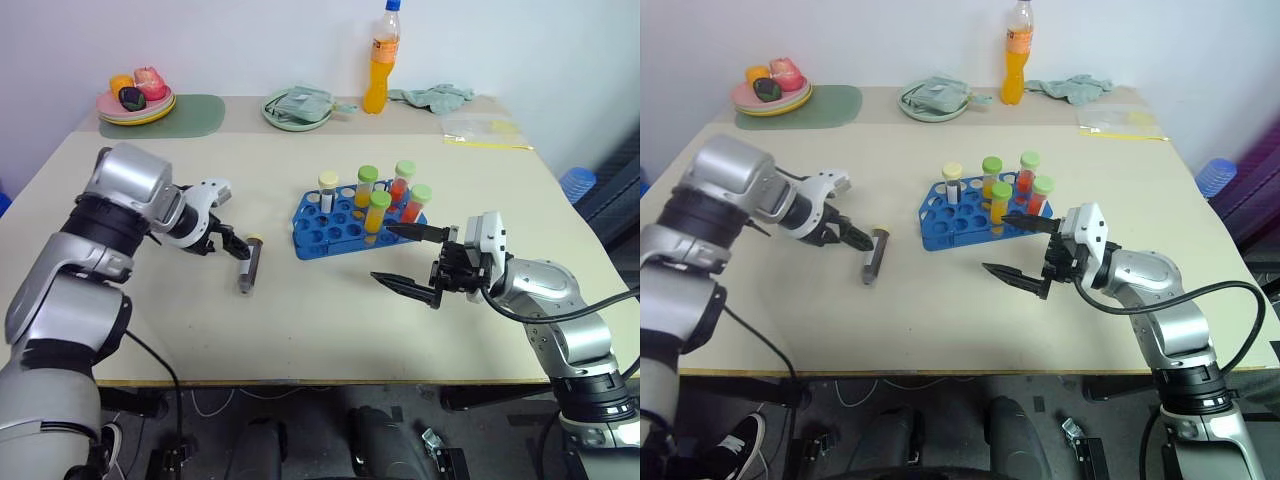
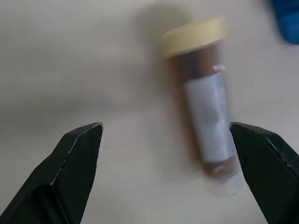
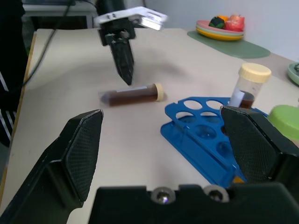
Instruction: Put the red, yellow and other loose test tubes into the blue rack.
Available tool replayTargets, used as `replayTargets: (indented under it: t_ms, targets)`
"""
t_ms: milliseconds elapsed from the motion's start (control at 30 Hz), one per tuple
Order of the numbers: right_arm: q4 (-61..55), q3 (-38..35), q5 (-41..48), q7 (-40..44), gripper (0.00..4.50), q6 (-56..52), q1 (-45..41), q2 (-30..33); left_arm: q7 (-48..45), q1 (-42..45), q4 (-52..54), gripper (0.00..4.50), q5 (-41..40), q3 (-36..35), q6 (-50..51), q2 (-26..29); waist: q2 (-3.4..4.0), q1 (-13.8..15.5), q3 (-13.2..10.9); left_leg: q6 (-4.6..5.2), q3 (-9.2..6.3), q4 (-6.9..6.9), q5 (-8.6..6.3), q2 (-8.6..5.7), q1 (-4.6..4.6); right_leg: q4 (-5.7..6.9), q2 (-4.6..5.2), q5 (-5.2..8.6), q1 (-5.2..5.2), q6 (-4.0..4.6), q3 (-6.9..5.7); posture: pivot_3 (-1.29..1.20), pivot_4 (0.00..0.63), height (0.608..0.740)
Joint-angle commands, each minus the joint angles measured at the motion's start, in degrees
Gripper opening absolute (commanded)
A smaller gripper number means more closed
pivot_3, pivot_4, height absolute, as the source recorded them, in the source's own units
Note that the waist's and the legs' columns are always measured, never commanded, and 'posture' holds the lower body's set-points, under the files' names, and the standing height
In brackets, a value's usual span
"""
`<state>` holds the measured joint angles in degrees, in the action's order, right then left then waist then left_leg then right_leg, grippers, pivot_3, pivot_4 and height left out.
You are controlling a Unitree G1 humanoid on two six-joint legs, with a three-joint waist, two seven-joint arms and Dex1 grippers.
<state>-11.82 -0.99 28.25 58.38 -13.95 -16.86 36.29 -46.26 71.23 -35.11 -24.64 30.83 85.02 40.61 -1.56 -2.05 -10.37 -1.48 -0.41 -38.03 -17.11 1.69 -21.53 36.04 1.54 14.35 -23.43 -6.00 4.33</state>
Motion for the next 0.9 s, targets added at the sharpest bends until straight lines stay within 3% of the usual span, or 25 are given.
replayTargets:
  t_ms: [33, 200, 433, 800, 900]
  targets:
    - [-2.7, -1.1, 0.5, -0.5, 4.43, -0.2, -0.2, 0.2, -4.0, 2.6, -4.4, 4.5, 3.3, 2.2, -3.4, -0.8, 0.0, -0.2, 0.0, 0.0, 0.0, 0.0, 0.0, 0.0, 0.0, 0.0, 0.0, 0.0, -0.01, 0.0, 0.0, 0.0, 0.15, 0.74]
    - [-3.2, -1.6, 0.2, -1.7, 4.43, -0.5, 0.0, 0.4, -7.9, 3.2, -7.2, 4.5, 5.1, 4.0, -2.4, -3.4, 0.0, -0.4, 0.0, 0.0, -0.01, 0.01, 0.0, 0.01, 0.01, 0.03, -0.02, 0.0, -0.02, 0.0, 0.01, 0.0, 0.15, 0.74]
    - [-3.3, -1.6, 0.5, -2.0, 4.43, -0.9, 0.4, 0.7, -12.3, 2.5, -4.9, 4.5, 5.1, 7.4, 1.2, -2.0, 0.0, -0.4, 0.0, 0.01, -0.02, 0.01, 0.0, 0.01, 0.0, 0.03, -0.02, 0.0, -0.02, -0.01, 0.02, 0.0, 0.15, 0.74]
    - [-3.2, -1.1, 0.1, -2.4, 4.43, -0.7, -0.1, 0.3, -5.1, -1.0, -6.6, 4.5, 7.0, -1.5, 3.3, -6.1, 0.03, -0.1, 0.0, 0.01, -0.02, 0.0, 0.0, 0.0, 0.04, 0.06, 0.01, 0.0, 0.01, -0.01, 0.02, 0.0, 0.15, 0.74]
    - [-3.1, -1.1, -0.1, -2.7, 4.5, -0.5, -0.1, 0.3, -3.5, -2.8, -4.6, 3.25, 6.3, -4.0, 5.2, -6.5, 0.11, -0.1, 0.1, 0.01, -0.02, -0.01, 0.0, 0.0, 0.08, 0.06, 0.01, 0.0, 0.06, -0.02, 0.02, 0.0, 0.15, 0.74]
